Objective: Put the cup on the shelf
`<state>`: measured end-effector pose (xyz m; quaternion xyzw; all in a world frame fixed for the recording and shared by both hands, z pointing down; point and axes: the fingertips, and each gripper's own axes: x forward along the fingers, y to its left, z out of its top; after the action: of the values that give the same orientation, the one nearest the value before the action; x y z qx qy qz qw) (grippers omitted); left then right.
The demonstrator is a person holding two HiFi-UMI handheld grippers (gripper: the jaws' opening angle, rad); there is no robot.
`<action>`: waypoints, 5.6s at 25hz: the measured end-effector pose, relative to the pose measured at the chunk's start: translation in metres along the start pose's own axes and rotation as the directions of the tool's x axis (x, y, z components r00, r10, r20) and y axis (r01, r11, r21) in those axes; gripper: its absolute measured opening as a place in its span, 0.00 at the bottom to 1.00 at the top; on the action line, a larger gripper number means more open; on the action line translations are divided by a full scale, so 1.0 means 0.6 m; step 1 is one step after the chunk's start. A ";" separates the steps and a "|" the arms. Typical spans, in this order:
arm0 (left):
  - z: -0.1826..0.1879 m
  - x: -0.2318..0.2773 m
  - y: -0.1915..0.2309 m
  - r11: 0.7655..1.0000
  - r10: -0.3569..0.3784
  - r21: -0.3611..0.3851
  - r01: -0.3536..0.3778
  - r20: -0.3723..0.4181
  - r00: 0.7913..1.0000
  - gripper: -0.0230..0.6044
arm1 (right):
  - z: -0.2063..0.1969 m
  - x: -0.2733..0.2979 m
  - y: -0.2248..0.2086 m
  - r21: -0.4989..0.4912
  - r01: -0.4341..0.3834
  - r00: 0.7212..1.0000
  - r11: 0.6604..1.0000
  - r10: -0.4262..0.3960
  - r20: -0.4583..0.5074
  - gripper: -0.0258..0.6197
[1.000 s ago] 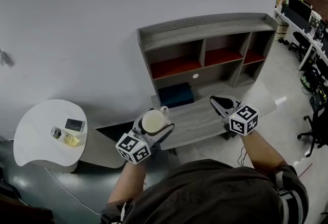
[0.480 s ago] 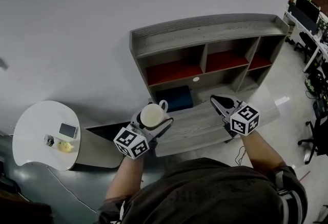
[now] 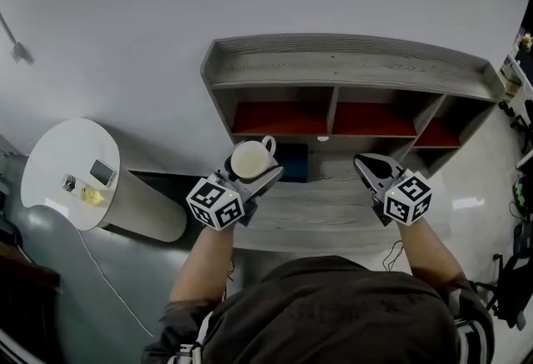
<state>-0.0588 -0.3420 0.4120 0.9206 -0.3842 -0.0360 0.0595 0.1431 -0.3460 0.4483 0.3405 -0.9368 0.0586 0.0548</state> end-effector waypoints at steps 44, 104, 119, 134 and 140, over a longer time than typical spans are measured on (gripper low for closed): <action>-0.092 0.269 0.219 0.986 0.141 0.124 -0.116 -0.219 0.965 0.75 | -0.008 0.061 -0.063 -0.005 0.133 0.991 0.991 -0.133 -0.029 0.03; -0.052 0.018 0.112 0.993 0.100 0.072 -0.092 -0.116 0.988 0.77 | 0.011 0.079 0.007 -0.016 0.064 0.998 0.998 -0.064 0.001 0.03; -0.042 -0.072 0.063 0.999 0.026 0.047 -0.024 -0.041 0.999 0.70 | 0.008 0.062 0.016 0.000 0.089 0.996 0.996 -0.089 0.015 0.03; -0.026 -0.083 0.084 0.997 0.076 -0.021 -0.075 0.027 0.997 0.04 | -0.006 0.050 0.000 0.019 0.120 0.993 0.993 -0.120 0.008 0.03; -0.029 -0.081 0.080 0.997 0.077 -0.007 -0.076 0.015 0.997 0.04 | -0.003 0.050 -0.002 0.018 0.119 0.993 0.993 -0.119 0.013 0.03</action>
<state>-0.1246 -0.3395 0.4365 0.9047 -0.4195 -0.0418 0.0609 0.1210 -0.3654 0.4542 0.3965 -0.9147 0.0611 0.0487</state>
